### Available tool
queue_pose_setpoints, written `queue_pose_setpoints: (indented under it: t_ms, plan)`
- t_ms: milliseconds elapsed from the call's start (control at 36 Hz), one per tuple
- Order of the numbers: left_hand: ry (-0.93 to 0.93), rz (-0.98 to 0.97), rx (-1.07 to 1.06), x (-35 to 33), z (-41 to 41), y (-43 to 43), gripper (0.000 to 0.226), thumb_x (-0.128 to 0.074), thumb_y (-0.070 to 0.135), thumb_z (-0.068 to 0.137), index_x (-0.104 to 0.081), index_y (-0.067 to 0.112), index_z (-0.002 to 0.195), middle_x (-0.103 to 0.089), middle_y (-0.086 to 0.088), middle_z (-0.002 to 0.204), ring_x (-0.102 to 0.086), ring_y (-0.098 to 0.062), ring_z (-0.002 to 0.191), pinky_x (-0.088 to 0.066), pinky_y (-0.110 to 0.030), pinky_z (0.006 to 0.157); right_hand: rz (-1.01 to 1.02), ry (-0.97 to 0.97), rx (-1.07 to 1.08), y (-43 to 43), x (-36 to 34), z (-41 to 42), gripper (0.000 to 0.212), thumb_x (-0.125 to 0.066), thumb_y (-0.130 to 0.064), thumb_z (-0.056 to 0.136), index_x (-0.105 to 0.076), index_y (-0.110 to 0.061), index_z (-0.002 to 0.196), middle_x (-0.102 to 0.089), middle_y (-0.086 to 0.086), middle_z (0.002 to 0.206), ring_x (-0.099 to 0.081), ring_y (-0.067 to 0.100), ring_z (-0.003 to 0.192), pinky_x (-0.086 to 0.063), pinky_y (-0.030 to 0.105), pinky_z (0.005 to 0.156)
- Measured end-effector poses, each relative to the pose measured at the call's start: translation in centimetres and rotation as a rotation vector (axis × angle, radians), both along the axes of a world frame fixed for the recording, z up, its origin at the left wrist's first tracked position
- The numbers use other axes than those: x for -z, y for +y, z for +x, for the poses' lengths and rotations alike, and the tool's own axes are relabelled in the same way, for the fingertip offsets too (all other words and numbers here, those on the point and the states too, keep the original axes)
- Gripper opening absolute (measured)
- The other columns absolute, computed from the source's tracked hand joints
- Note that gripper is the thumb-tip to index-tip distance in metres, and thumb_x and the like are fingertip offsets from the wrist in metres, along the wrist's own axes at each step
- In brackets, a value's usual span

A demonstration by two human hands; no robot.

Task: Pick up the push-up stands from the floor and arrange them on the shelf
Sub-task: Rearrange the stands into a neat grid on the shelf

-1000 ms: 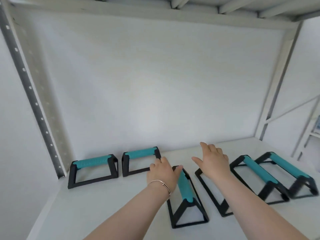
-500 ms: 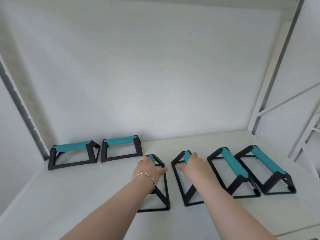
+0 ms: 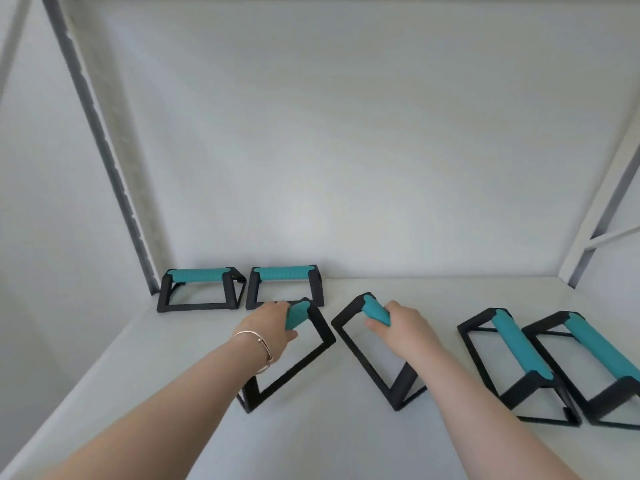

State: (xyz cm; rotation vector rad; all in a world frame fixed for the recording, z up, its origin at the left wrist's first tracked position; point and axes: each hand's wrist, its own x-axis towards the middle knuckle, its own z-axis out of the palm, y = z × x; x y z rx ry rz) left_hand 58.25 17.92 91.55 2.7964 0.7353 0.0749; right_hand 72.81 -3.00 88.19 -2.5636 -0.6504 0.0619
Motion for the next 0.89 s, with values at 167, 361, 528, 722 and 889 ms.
queue_pose_setpoints:
  t_ms: [167,361,528,722,889]
  plan:
    - [0.016,0.003,0.068,-1.1,-4.8,7.9,0.039,-0.064,0.033,0.089,-0.054,0.034,0.126,-0.062,0.007,0.113,-0.057,-0.015,0.096,-0.047,-0.031,0.087,-0.067,-0.091,-0.213,5.1,-1.7,-1.8,0.027,-0.053,-0.052,0.089,-0.058,-0.029,0.100,-0.061,-0.003,0.089,-0.059,0.021,0.081,-0.048,0.035,0.070]
    - [0.092,0.065,0.115,-0.9,-7.8,15.5,0.046,-0.059,0.032,0.092,-0.048,0.042,0.135,-0.058,0.010,0.127,-0.054,-0.015,0.112,-0.046,-0.037,0.099,-0.178,-0.120,-0.402,12.0,-1.8,-3.9,0.034,-0.048,-0.050,0.094,-0.051,-0.038,0.126,-0.056,-0.009,0.112,-0.054,0.022,0.104,-0.041,0.040,0.093]
    - [0.116,0.089,0.142,0.4,-8.5,19.8,0.044,-0.054,0.034,0.094,-0.044,0.046,0.135,-0.057,0.013,0.126,-0.053,-0.014,0.114,-0.042,-0.038,0.101,-0.263,-0.148,-0.449,16.0,-0.9,-5.0,0.038,-0.044,-0.049,0.096,-0.043,-0.044,0.134,-0.055,-0.005,0.115,-0.046,0.022,0.112,-0.033,0.042,0.099]
    - [0.075,0.074,0.162,2.9,-8.2,21.9,0.042,-0.051,0.035,0.096,-0.041,0.049,0.135,-0.054,0.016,0.122,-0.049,-0.013,0.115,-0.031,-0.037,0.100,-0.318,-0.135,-0.419,17.9,0.3,-5.5,0.047,-0.040,-0.054,0.096,-0.038,-0.042,0.141,-0.053,-0.005,0.128,-0.043,0.021,0.122,-0.030,0.042,0.103]
    - [0.002,0.048,0.165,4.2,-7.8,22.8,0.038,-0.048,0.044,0.096,-0.043,0.049,0.133,-0.055,0.019,0.114,-0.049,-0.011,0.111,-0.029,-0.036,0.097,-0.214,-0.096,-0.344,18.5,0.6,-5.1,0.042,-0.038,-0.063,0.092,-0.054,-0.044,0.125,-0.058,-0.009,0.108,-0.050,0.016,0.110,-0.031,0.037,0.097]
